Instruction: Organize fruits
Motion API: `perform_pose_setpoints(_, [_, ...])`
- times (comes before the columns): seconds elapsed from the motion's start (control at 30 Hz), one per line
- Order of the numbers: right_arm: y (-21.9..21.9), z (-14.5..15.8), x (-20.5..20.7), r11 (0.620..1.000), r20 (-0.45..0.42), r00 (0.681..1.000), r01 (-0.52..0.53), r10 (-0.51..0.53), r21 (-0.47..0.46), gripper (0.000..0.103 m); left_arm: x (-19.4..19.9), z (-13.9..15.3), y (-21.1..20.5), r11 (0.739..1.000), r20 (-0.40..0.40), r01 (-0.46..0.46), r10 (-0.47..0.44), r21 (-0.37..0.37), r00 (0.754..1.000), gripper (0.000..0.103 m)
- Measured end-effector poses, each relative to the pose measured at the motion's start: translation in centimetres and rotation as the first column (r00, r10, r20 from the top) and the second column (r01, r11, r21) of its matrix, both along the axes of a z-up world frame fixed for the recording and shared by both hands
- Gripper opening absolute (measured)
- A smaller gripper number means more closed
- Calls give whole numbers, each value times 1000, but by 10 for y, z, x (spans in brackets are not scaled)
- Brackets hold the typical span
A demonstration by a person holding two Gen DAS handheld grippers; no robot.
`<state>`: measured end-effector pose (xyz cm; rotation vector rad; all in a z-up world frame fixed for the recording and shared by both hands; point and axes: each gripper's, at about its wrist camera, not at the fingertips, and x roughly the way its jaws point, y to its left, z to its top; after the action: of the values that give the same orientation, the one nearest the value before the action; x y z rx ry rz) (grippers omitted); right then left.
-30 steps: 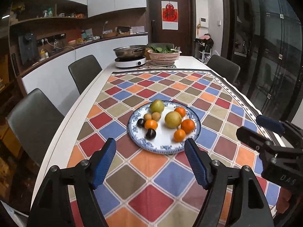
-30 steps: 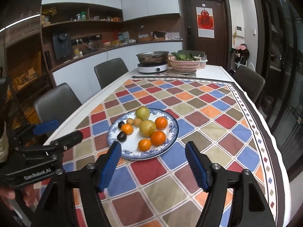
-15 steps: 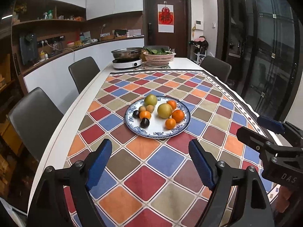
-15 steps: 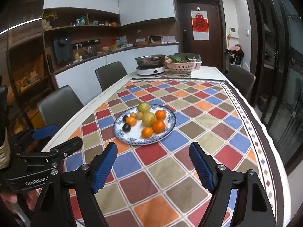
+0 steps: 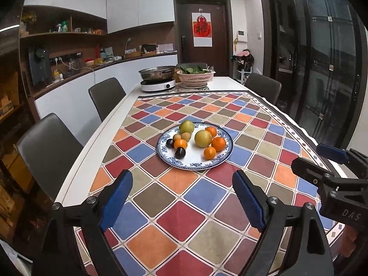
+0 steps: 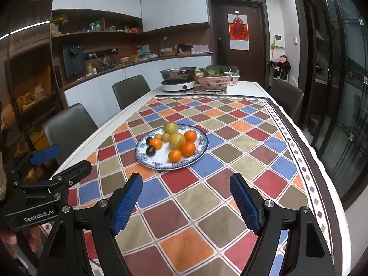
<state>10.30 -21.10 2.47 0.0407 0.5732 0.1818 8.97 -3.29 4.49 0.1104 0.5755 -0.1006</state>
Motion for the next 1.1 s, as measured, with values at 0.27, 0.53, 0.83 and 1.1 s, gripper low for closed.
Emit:
perform_pose_setpoints(0.27, [-1, -2, -3, 1000, -2, 1000, 3, -3, 6, 79, -4, -1, 2, 1000, 5, -4, 4, -2, 1000, 92])
perform_pose_setpoints(0.53, [-1, -3, -7, 1000, 6, 1000, 9, -9, -2, 79, -16, 0, 4, 1000, 10, 1, -1, -13, 1000, 98])
perform_pose_setpoints(0.83, [2, -1, -20, 1000, 21, 1000, 13, -13, -1, 79, -25, 4, 7, 1000, 20, -22, 22, -11, 1000, 103])
perform_pose_setpoints(1.1, [2, -1, -22, 1000, 23, 1000, 14, -14, 0, 79, -29, 5, 8, 999, 39, -33, 33, 2, 999, 103])
